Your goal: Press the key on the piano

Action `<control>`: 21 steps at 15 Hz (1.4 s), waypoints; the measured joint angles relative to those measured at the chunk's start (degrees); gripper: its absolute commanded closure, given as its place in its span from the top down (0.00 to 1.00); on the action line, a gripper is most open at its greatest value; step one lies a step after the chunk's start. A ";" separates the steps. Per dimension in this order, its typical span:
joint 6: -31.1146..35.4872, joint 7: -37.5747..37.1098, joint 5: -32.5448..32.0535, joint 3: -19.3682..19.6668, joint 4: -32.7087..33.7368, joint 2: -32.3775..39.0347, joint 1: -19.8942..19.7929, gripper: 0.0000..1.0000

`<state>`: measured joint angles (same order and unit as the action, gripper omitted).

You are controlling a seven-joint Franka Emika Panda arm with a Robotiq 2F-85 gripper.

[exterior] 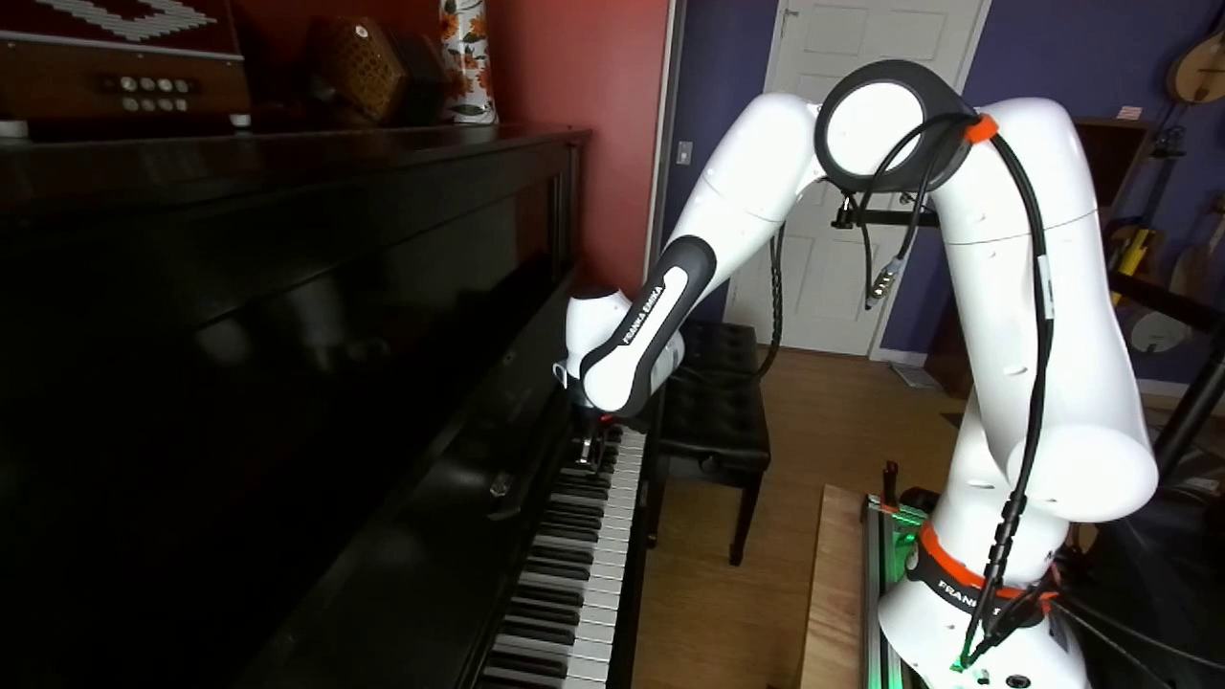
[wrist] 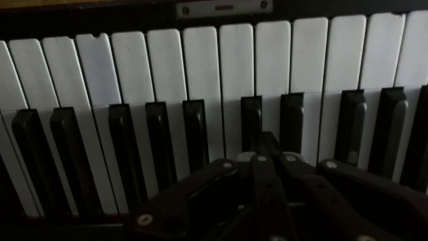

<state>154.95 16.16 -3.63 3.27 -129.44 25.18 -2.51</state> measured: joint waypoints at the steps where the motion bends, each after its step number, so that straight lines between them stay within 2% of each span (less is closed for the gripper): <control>1: 0.22 0.00 0.00 0.00 0.13 0.25 0.00 0.00; 21: 1.38 -0.01 0.00 -0.13 1.00 1.83 -0.22 0.00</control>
<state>156.33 16.16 -3.63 3.14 -128.44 27.01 -2.73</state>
